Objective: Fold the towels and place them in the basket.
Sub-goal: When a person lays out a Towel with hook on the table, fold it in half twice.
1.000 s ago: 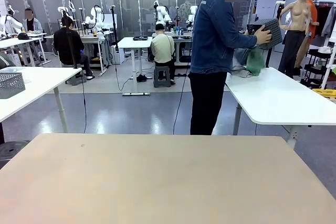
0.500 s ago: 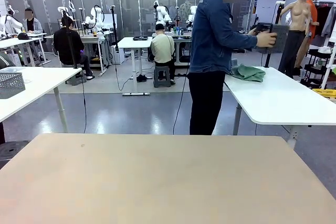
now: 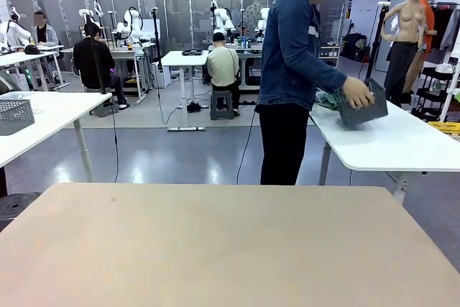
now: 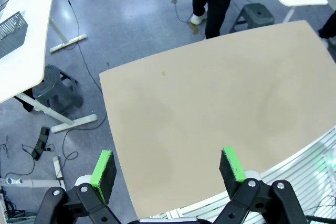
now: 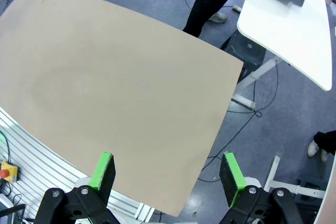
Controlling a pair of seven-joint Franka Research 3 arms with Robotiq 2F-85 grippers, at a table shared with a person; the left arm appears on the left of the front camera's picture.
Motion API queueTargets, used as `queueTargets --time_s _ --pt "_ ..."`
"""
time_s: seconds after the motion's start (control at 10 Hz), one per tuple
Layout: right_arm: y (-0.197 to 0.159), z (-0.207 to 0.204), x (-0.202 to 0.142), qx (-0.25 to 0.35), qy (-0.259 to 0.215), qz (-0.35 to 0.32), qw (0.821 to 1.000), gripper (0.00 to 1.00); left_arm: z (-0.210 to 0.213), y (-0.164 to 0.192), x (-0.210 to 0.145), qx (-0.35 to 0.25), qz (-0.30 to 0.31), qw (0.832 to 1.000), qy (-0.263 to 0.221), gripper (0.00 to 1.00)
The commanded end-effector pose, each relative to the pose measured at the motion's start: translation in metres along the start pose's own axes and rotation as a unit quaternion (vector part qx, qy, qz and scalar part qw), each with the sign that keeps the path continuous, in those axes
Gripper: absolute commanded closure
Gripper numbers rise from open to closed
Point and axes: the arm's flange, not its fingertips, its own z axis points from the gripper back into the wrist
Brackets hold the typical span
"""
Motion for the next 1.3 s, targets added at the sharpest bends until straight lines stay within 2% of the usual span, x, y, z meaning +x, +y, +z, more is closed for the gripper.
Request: queueTargets --time_s 0.0,1.2 --pt "-0.0005 -0.0008 0.0004 0.000 0.001 0.000 1.000 0.00 0.0000 0.0002 0.0001 0.000 -0.001 1.000 0.000 0.00" --pt "-0.0005 -0.0008 0.0004 0.000 0.001 0.000 1.000 0.00 0.0000 0.0002 0.0001 0.000 -0.001 1.000 0.000 0.00"
